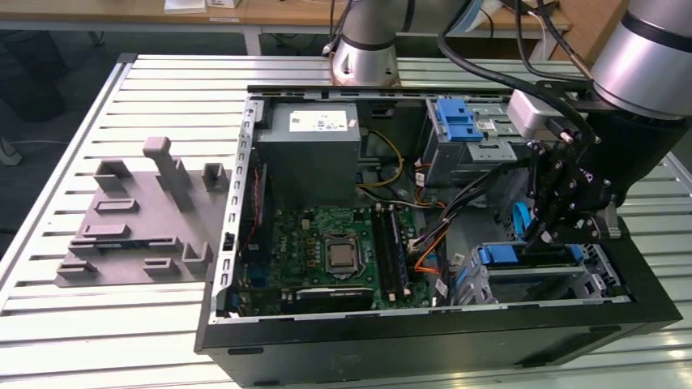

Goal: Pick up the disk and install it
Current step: 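Insert the second disk wire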

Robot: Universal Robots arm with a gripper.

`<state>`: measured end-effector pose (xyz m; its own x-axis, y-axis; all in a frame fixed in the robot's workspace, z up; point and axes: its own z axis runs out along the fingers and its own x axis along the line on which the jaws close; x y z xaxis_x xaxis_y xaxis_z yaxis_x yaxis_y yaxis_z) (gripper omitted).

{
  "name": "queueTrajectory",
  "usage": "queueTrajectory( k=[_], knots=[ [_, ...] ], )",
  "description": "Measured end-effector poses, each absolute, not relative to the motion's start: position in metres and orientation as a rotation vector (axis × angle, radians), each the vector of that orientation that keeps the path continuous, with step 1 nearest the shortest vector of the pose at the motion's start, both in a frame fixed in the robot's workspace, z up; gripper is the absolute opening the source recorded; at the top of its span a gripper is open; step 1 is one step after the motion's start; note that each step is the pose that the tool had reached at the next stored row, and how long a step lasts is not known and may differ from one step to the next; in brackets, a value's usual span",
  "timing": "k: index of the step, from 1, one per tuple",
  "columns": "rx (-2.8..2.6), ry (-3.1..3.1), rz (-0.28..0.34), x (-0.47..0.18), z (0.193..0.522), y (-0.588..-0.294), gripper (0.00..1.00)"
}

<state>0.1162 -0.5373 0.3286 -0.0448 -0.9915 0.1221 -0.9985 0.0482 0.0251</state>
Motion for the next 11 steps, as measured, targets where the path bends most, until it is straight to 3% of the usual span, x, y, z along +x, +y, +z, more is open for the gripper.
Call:
queueTrajectory(
  k=[7,8,11],
  knots=[
    [2.095,-2.195,0.100,0.1162,0.3283,-0.5373,0.17],
    [2.095,-2.195,0.100,0.1162,0.3283,-0.5373,0.24],
    [2.095,-2.195,0.100,0.1162,0.3285,-0.5372,0.24]
  ],
)
